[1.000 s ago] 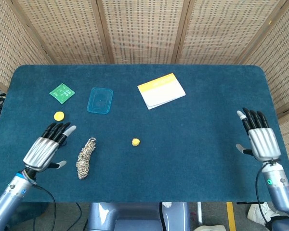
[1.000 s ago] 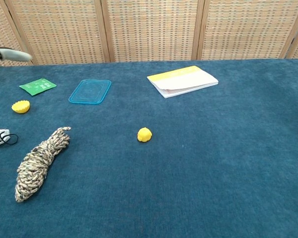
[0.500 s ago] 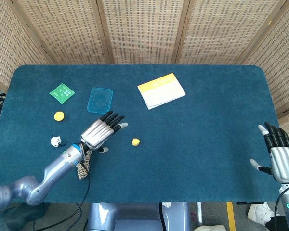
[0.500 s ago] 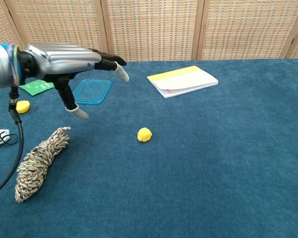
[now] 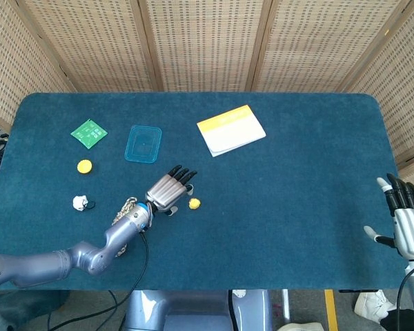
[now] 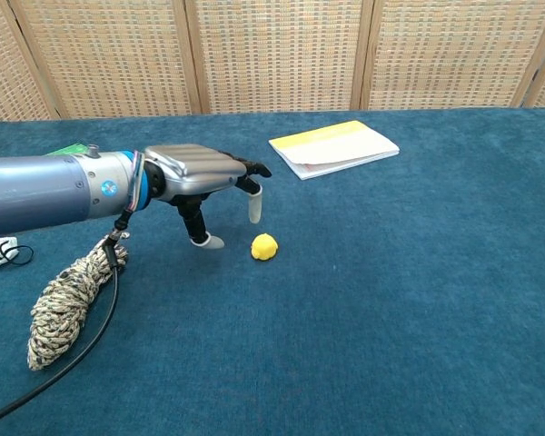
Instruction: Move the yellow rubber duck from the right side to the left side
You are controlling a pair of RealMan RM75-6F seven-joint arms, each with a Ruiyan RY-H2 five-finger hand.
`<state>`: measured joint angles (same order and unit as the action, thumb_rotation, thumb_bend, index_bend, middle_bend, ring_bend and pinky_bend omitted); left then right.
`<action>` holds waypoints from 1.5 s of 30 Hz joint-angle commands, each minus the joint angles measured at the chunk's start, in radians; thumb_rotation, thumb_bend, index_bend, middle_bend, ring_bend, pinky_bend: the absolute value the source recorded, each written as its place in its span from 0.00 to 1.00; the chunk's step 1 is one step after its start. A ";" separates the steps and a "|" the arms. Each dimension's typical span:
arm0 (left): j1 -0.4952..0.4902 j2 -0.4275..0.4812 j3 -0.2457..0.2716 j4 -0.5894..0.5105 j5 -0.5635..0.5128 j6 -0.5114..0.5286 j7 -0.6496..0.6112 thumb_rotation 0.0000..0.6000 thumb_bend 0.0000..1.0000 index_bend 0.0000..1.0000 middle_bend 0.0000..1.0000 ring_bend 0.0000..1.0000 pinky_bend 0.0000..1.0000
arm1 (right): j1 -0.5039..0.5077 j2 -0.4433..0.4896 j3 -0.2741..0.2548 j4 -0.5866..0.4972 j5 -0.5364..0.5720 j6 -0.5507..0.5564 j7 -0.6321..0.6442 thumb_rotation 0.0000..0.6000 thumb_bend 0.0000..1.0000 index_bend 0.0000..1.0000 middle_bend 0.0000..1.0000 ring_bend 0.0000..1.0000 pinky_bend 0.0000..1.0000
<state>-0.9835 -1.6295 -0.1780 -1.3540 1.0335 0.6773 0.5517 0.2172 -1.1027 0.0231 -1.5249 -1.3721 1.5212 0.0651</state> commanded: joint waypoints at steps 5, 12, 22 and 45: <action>-0.028 -0.066 0.015 0.087 0.028 -0.010 -0.061 1.00 0.30 0.33 0.00 0.00 0.00 | -0.010 -0.004 0.018 0.010 -0.008 -0.011 0.009 1.00 0.00 0.09 0.00 0.00 0.00; -0.039 -0.095 0.011 0.133 0.043 -0.007 -0.098 1.00 0.30 0.34 0.00 0.00 0.00 | -0.020 -0.005 0.029 0.017 -0.013 -0.019 0.019 1.00 0.00 0.10 0.00 0.00 0.00; -0.058 -0.133 0.020 0.181 0.049 -0.003 -0.099 1.00 0.30 0.36 0.00 0.00 0.00 | -0.032 -0.001 0.044 0.018 -0.022 -0.025 0.033 1.00 0.00 0.12 0.00 0.00 0.00; -0.056 -0.126 -0.011 0.202 0.024 0.051 -0.119 1.00 0.31 0.57 0.00 0.00 0.00 | -0.051 0.001 0.072 0.022 -0.042 -0.049 0.040 1.00 0.00 0.13 0.00 0.00 0.00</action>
<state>-1.0440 -1.7786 -0.1772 -1.1365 1.0615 0.7203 0.4414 0.1668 -1.1014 0.0950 -1.5030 -1.4134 1.4724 0.1057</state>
